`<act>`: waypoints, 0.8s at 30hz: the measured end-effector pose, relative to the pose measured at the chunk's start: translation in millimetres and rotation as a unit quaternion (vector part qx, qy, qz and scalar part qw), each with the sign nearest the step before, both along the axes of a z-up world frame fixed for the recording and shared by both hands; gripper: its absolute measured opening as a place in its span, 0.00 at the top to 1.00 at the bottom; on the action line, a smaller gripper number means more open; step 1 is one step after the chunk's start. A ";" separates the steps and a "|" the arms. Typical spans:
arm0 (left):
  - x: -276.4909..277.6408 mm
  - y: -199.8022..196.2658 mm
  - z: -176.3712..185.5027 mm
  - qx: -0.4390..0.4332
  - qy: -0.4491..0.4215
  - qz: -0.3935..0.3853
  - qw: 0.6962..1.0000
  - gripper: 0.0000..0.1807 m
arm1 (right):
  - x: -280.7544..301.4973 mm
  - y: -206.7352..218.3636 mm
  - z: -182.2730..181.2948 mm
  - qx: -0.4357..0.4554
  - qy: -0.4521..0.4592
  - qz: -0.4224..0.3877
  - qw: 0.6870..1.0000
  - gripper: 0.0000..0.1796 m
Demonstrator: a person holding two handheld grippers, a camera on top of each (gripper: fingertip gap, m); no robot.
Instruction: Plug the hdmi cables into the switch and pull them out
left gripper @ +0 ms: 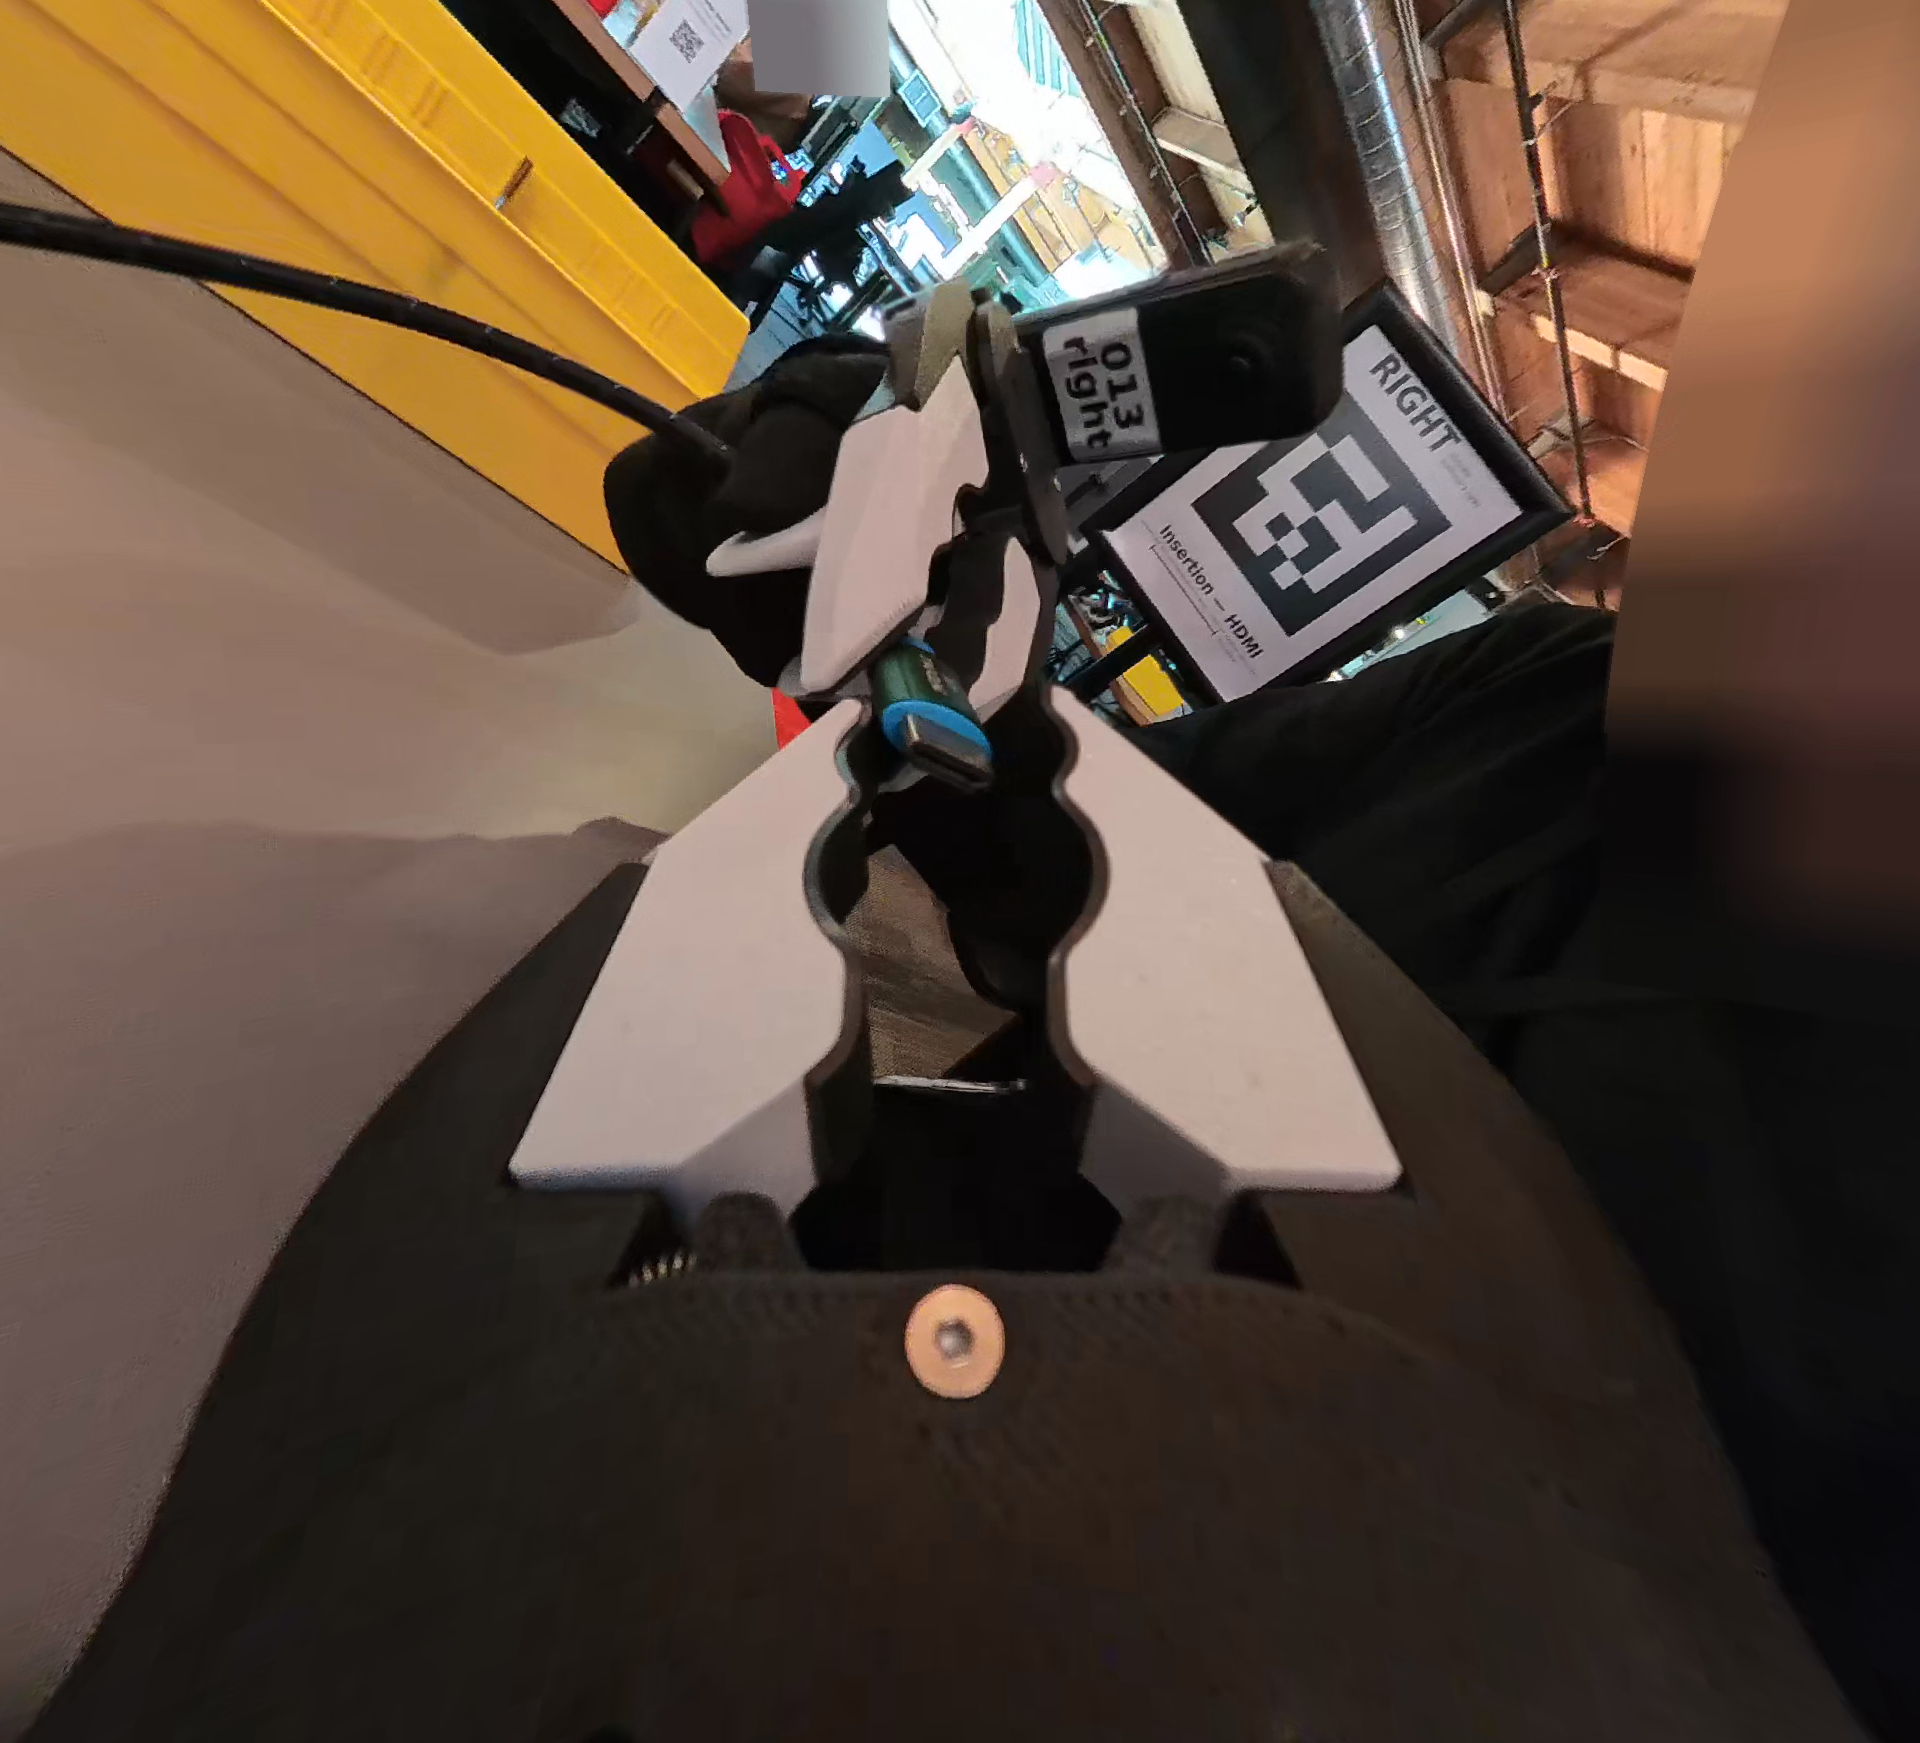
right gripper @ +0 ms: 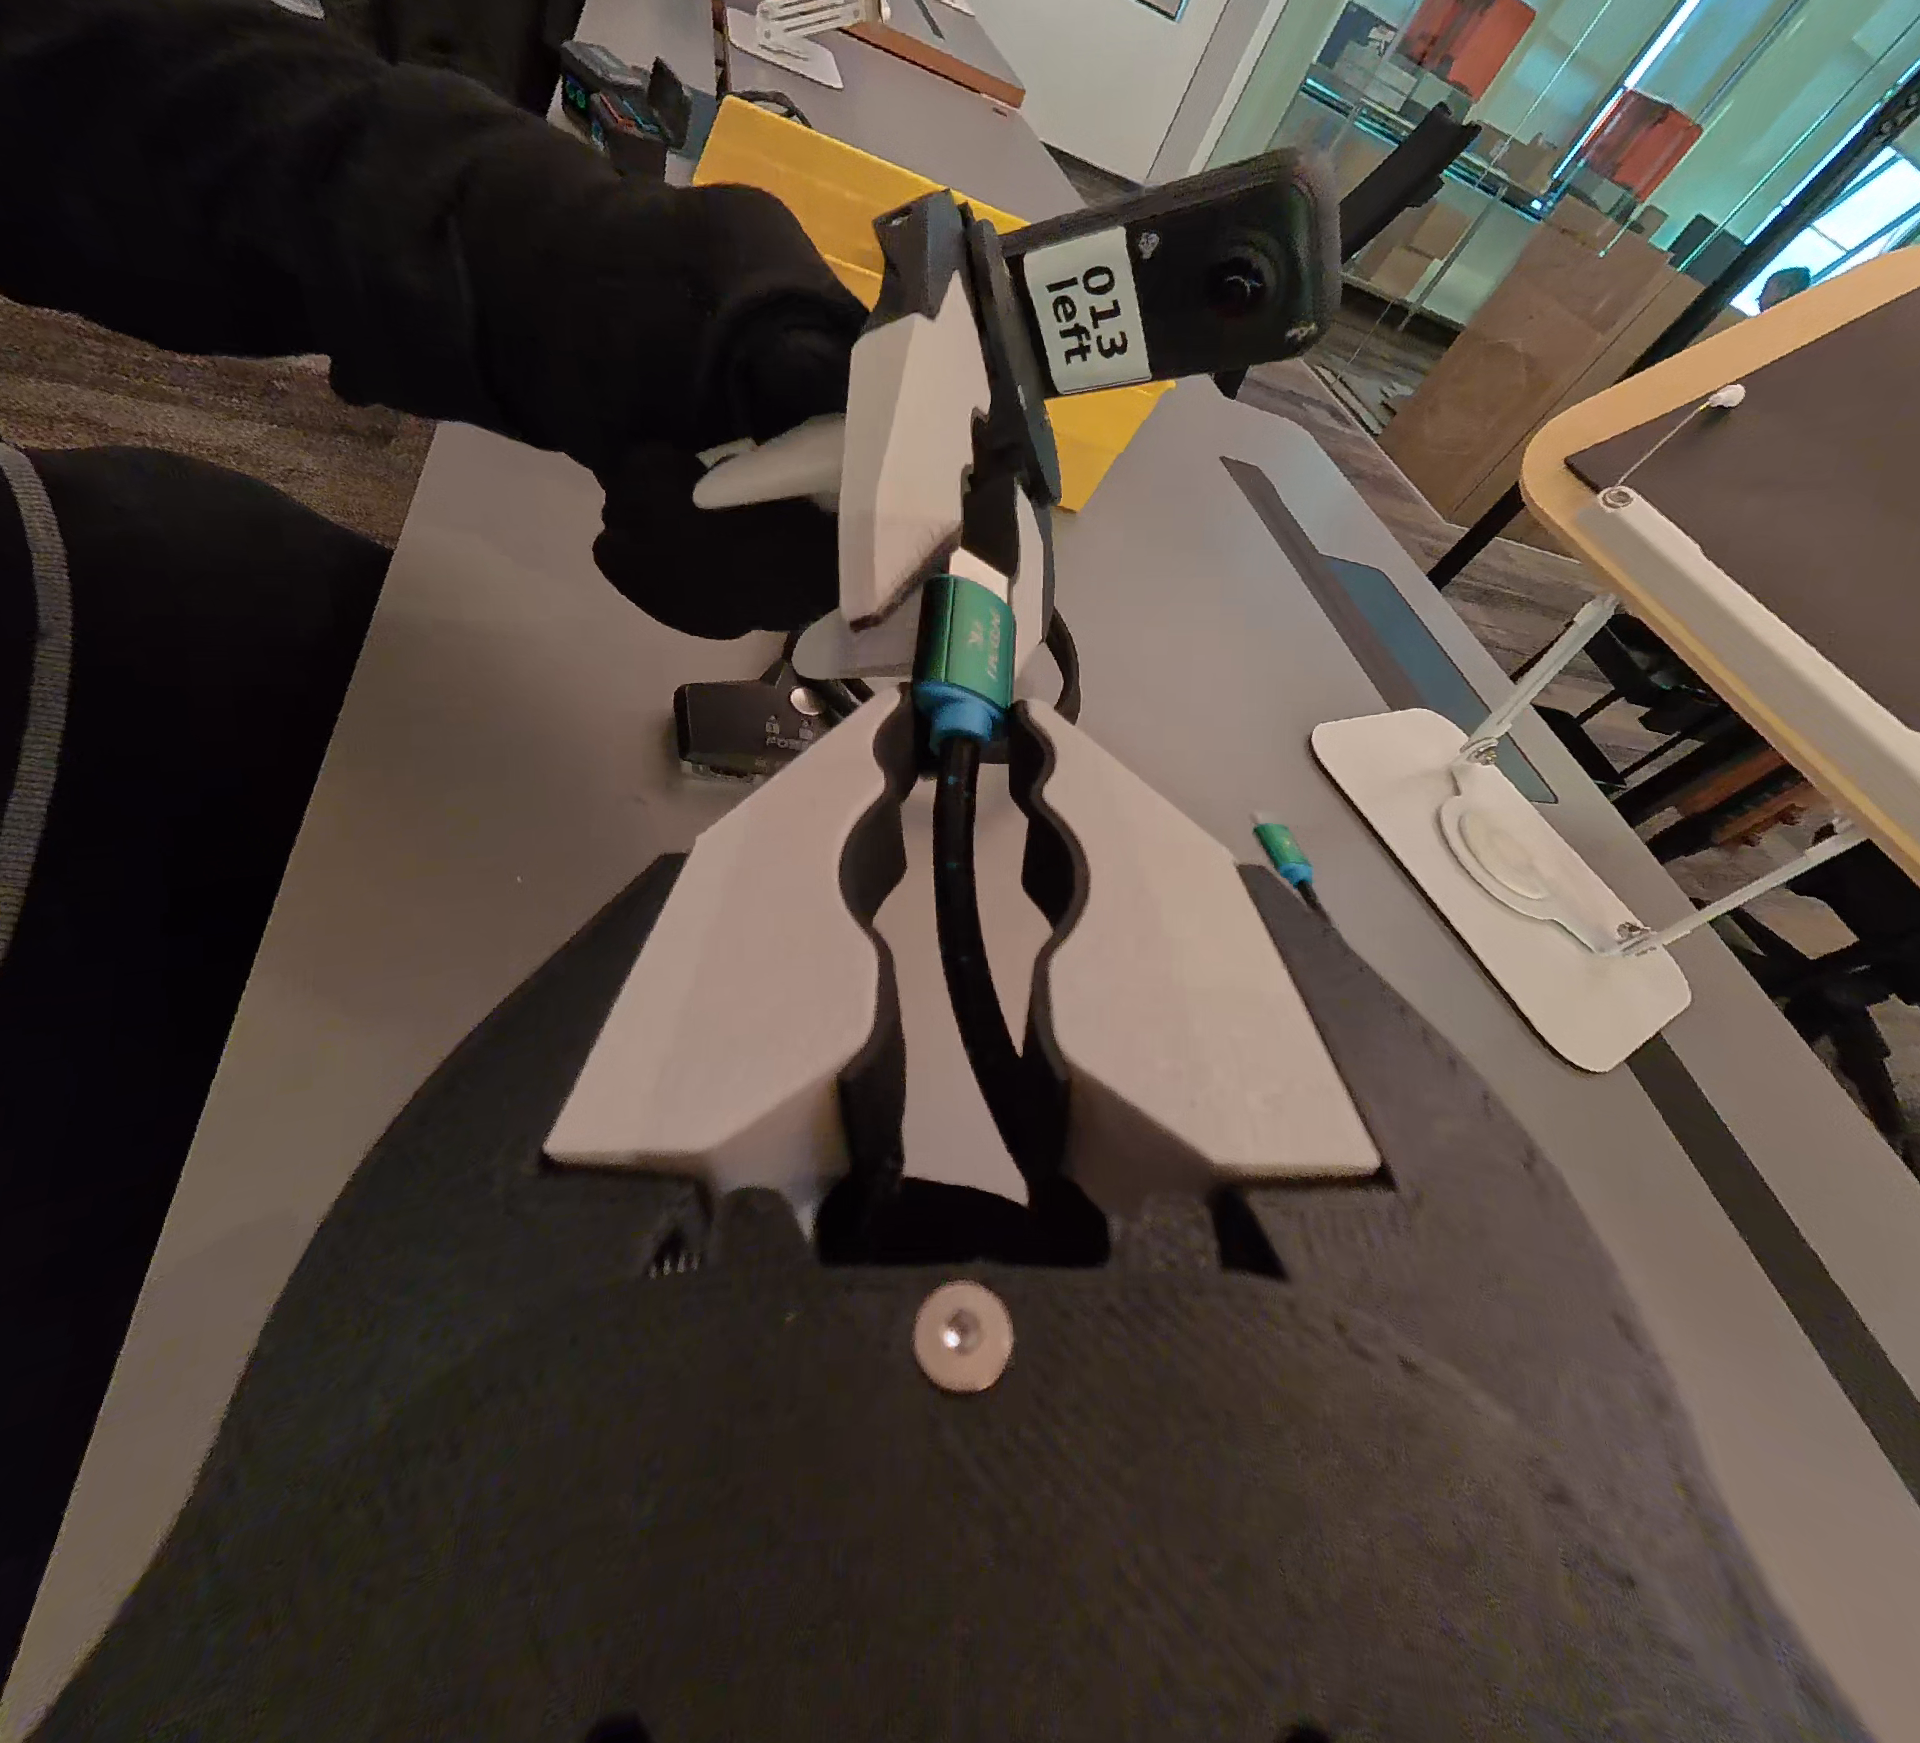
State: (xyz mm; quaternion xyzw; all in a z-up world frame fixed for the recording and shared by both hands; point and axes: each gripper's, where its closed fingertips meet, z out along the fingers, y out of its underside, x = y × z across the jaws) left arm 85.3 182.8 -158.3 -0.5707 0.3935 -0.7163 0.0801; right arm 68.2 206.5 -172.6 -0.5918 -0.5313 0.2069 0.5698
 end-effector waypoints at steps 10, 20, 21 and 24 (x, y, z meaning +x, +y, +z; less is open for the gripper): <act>1.1 5.2 -7.9 -0.027 0.024 0.008 0.999 0.92 | -0.3 2.3 -6.5 0.063 -0.085 -0.025 0.994 0.93; 1.1 12.7 -8.5 0.017 0.015 0.055 0.998 0.93 | 3.6 13.2 -2.7 0.066 -0.072 -0.059 0.993 0.79; 0.6 13.9 -6.9 0.021 0.010 0.060 0.998 0.93 | 4.5 12.3 -0.1 0.061 -0.062 -0.057 0.995 0.78; 0.5 16.3 -5.4 0.036 0.004 0.070 0.997 0.93 | 10.7 10.8 10.7 0.048 -0.043 -0.062 0.996 0.73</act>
